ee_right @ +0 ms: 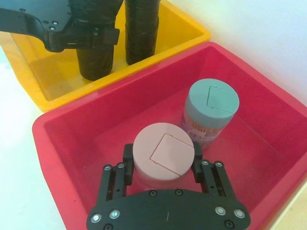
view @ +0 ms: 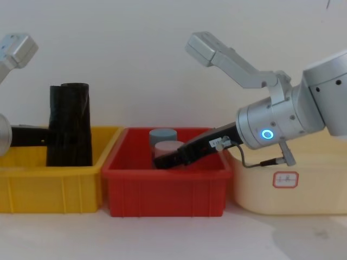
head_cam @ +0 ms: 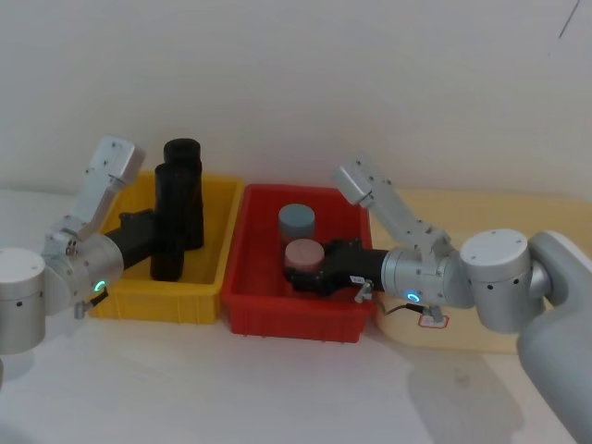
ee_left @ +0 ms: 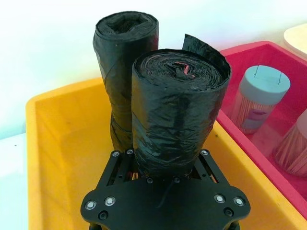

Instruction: Pick up the garbage bag with the one hand and transfer it to the other hand.

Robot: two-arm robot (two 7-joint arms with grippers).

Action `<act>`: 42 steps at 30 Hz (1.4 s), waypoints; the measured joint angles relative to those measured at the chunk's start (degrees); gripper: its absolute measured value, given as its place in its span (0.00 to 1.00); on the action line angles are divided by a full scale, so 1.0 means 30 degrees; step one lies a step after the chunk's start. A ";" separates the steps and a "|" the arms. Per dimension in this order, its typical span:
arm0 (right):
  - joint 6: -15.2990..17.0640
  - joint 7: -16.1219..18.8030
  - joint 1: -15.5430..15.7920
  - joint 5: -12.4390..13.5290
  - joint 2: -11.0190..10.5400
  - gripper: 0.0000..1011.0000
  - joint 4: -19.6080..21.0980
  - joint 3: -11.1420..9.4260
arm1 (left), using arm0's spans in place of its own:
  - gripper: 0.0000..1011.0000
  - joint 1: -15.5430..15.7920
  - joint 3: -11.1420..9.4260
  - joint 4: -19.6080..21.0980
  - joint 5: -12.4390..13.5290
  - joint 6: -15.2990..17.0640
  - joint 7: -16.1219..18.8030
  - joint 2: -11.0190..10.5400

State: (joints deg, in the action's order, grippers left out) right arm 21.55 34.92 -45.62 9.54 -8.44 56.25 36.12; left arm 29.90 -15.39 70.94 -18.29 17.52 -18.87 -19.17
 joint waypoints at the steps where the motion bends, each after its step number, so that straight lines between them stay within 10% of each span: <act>1: -0.0027 -0.0046 0.0081 0.0005 -0.0054 0.66 0.0156 -0.0014 | 0.40 -0.0003 0.0002 0.0040 -0.0002 -0.0003 0.0002 -0.0007; 27: -0.1161 -0.2318 0.3629 0.0867 -0.2472 0.66 0.8702 -0.1986 | 0.40 0.0688 0.0513 0.4648 -0.0763 -0.0514 -0.1716 -0.1751; 42: -0.0815 -0.5112 0.4993 -0.0204 -0.3338 0.66 1.1566 -0.3235 | 0.40 0.1801 0.0588 0.3863 -0.2282 -0.1988 -0.3994 -0.1710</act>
State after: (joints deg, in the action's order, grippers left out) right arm 19.11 19.58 -30.65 8.93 -18.46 90.95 26.42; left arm 35.30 -13.63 82.53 -25.13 11.55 -30.86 -24.30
